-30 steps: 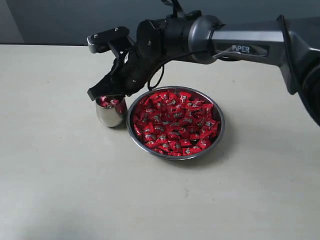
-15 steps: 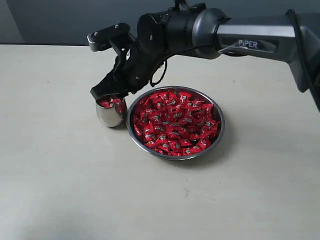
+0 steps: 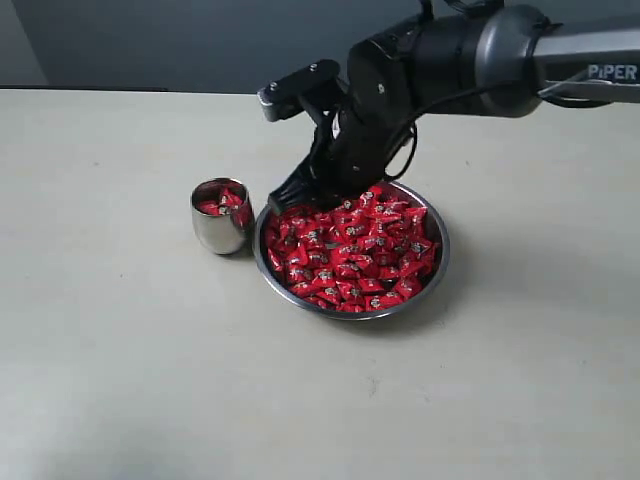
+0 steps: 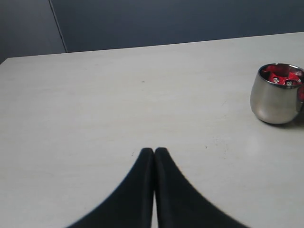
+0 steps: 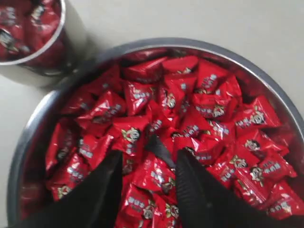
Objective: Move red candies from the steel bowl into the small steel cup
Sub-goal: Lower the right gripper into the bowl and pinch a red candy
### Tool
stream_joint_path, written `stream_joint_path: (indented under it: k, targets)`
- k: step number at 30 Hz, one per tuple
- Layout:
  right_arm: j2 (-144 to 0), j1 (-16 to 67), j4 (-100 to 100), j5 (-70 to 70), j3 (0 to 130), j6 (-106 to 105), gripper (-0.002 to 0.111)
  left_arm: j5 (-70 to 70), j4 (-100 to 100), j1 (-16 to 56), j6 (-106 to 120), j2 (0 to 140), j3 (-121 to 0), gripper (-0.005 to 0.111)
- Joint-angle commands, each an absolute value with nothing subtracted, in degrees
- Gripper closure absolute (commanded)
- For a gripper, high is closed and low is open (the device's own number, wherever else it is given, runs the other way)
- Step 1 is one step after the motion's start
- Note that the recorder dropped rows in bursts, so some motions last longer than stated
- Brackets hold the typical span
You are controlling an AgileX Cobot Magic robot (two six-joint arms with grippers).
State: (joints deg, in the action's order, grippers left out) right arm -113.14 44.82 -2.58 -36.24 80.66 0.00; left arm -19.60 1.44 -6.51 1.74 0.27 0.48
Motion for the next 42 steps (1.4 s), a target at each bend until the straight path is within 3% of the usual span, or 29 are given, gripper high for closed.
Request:
stream_joint_path:
  k: [1,17,23,42]
  targets:
    - [-112.6,42.6,-3.3,-31.8,76.8,0.0,0.071,-19.2,1.6,-6.2,1.7,0.0,0.0,0.106]
    - [-120.1,37.7,0.4,-25.4,76.0,0.0,0.071,-19.2,1.6,-6.2,1.7,0.0,0.0,0.106]
    - [-120.3,37.7,1.8,-23.5,76.0,0.0,0.055,-19.2,1.6,-6.2,1.7,0.0,0.0,0.106]
    - [-120.6,37.7,3.3,-24.3,76.0,0.0,0.056,-19.3,1.6,-6.2,1.7,0.0,0.0,0.106]
